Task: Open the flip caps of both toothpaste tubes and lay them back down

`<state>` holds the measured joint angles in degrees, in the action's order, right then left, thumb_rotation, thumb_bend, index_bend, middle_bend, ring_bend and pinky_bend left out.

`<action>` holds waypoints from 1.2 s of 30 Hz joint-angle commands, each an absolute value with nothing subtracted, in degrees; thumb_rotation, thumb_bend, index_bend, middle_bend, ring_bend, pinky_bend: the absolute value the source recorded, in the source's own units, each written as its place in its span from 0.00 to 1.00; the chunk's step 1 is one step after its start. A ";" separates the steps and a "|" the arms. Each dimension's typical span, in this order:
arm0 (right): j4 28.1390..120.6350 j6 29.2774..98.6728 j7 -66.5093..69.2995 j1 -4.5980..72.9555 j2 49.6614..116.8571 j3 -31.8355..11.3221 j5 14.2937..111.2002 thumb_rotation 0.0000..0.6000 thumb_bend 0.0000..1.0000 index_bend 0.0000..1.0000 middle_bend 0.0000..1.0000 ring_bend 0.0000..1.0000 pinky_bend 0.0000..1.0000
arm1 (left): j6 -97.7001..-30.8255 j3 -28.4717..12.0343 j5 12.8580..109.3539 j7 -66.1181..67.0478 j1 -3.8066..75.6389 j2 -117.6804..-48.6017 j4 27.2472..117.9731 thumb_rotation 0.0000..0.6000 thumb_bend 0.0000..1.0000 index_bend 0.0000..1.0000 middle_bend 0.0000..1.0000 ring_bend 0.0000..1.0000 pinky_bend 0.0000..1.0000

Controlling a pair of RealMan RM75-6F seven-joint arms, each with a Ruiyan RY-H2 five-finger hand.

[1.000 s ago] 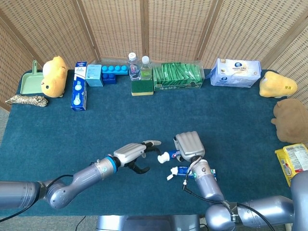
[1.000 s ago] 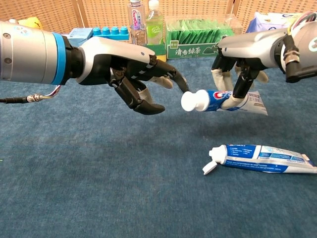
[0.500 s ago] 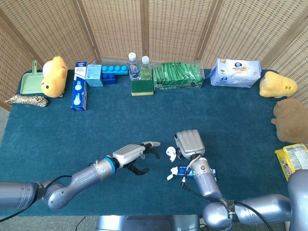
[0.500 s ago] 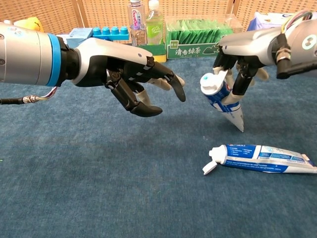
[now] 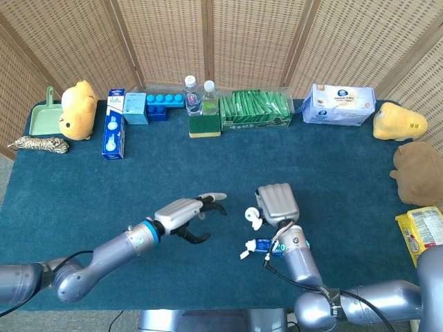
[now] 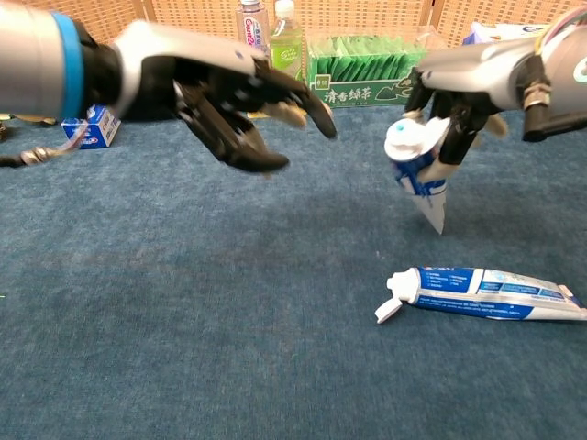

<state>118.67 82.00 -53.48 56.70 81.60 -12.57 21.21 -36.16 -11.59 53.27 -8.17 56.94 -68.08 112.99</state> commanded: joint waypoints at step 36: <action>117.20 85.91 -53.33 48.40 73.87 -10.83 27.67 0.98 0.38 0.13 0.30 0.34 0.30 | -49.39 -6.83 74.40 -20.58 35.09 -47.67 118.68 1.00 0.40 0.19 0.00 0.00 0.28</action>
